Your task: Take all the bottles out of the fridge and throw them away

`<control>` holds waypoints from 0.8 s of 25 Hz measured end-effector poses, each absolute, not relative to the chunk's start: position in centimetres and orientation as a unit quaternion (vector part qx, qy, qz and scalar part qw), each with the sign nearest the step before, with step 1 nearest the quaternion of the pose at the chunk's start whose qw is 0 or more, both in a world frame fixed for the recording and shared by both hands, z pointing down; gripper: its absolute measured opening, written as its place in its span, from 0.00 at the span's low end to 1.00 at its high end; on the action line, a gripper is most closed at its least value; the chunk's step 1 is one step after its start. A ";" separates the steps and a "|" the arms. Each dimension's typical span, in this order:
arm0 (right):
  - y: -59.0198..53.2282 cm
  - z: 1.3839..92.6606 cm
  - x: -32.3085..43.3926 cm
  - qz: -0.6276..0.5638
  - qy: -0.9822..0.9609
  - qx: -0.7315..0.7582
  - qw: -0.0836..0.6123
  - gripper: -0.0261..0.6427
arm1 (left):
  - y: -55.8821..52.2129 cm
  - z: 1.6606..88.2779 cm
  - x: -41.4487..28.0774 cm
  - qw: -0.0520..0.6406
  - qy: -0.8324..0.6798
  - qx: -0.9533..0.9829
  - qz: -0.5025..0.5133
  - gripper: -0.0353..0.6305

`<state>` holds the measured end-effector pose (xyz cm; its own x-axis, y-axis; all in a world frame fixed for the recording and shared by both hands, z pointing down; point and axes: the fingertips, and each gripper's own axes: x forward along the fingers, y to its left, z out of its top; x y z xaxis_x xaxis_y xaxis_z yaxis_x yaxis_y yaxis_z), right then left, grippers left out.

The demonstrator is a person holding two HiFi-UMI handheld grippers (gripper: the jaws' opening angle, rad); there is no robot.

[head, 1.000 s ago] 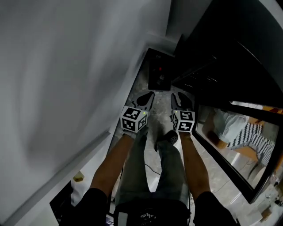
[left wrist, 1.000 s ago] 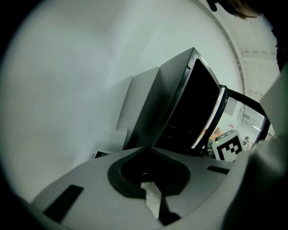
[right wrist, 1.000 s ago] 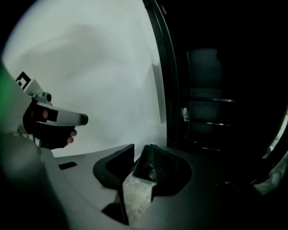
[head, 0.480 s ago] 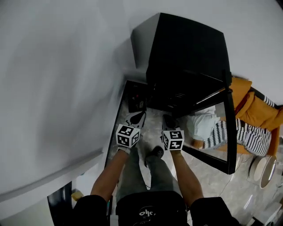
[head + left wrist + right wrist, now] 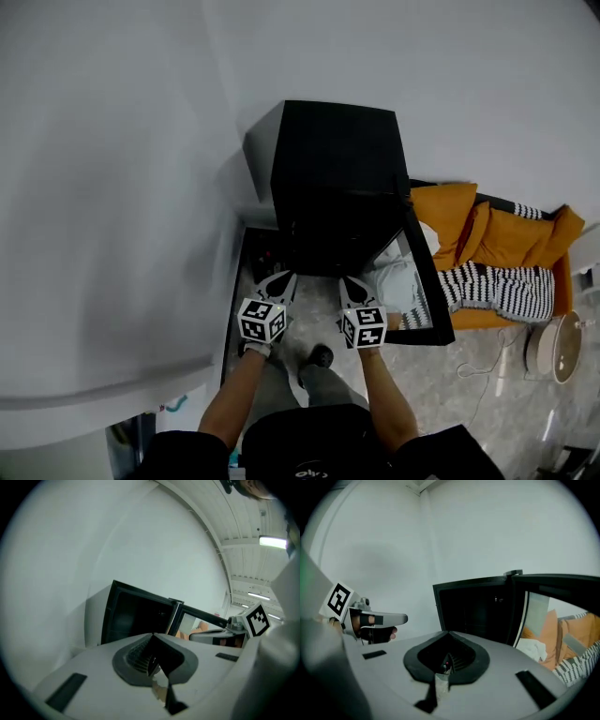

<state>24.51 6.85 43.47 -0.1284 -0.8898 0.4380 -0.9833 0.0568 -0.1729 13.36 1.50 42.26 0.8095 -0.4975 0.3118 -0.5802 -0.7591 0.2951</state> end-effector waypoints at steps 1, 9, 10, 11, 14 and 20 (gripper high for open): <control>7.3 42.5 24.6 0.216 -0.719 0.653 0.104 0.05 | 1.9 41.1 13.7 0.184 -0.284 0.935 0.106 0.06; 10.3 36.3 22.0 0.208 -0.714 0.663 0.080 0.05 | 4.7 34.1 12.6 0.170 -0.228 0.954 0.094 0.06; 10.6 35.6 21.3 0.204 -0.715 0.665 0.077 0.05 | 5.1 33.5 12.0 0.172 -0.222 0.955 0.091 0.06; 11.0 34.8 20.7 0.201 -0.714 0.666 0.073 0.05 | 5.6 32.9 11.3 0.174 -0.217 0.956 0.089 0.06; 12.1 32.8 18.6 0.195 -0.712 0.672 0.059 0.05 | 6.9 31.8 9.1 0.174 -0.204 0.959 0.090 0.06; 15.1 30.8 14.5 0.186 -0.695 0.693 0.040 0.05 | 8.9 30.3 4.6 0.175 -0.193 0.962 0.081 0.06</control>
